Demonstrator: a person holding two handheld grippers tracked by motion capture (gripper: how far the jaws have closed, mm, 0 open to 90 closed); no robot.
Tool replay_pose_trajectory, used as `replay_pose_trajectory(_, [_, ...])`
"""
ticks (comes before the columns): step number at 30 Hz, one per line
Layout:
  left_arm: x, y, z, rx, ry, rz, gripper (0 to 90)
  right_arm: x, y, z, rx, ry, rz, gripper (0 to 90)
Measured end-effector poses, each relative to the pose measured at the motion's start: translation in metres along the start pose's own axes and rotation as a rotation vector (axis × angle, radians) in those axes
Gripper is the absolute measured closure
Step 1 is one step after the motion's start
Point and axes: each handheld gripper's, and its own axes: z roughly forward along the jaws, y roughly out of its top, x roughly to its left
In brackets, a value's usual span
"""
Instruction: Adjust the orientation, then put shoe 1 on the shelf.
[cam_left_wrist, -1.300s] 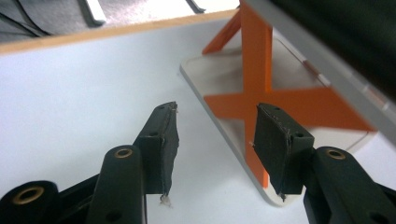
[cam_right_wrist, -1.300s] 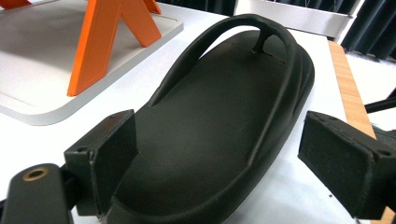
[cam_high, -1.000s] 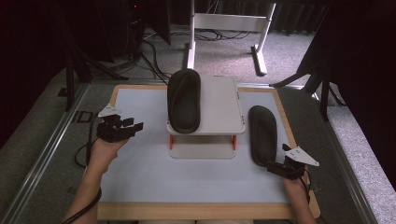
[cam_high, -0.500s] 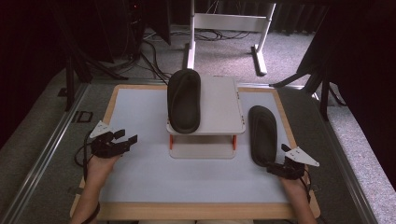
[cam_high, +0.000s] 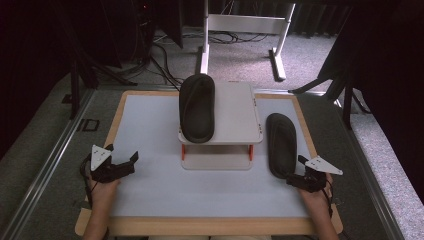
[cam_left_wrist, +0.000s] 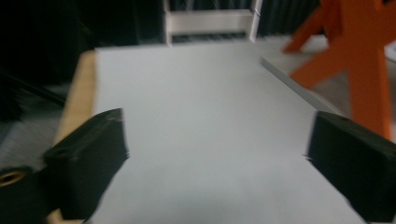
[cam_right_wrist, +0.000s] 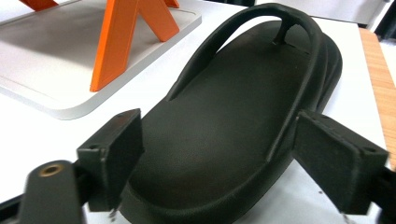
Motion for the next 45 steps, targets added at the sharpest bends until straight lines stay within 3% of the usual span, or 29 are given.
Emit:
replay_pose_trajectory(6, [0.003,-0.015,-0.004,-0.068,0.01,-0.014,1.8,0.0,0.0,-0.004,-0.023,-0.026,0.01,11.9])
replay_pose_trajectory(9, [0.001,-0.016,-0.005,-0.079,0.005,0.015,1.8,-0.002,0.0,-0.007,-0.049,-0.022,0.022,11.5])
replay_pose_trajectory(22, [-0.002,-0.016,-0.005,-0.073,0.007,0.045,1.8,-0.008,0.002,-0.012,-0.023,-0.026,0.042,11.9])
replay_pose_trajectory(34, [-0.003,-0.016,-0.004,-0.067,0.007,0.048,1.8,-0.023,0.029,-0.02,-0.043,-0.054,0.065,13.6])
replay_pose_trajectory(38, [-0.003,-0.016,-0.004,-0.065,0.003,0.053,1.8,-0.027,0.04,-0.017,-0.008,-0.076,0.082,14.2])
replay_pose_trajectory(45, [-0.002,-0.016,-0.005,-0.071,0.007,0.044,1.8,-0.036,0.058,-0.006,0.056,-0.074,0.104,14.5])
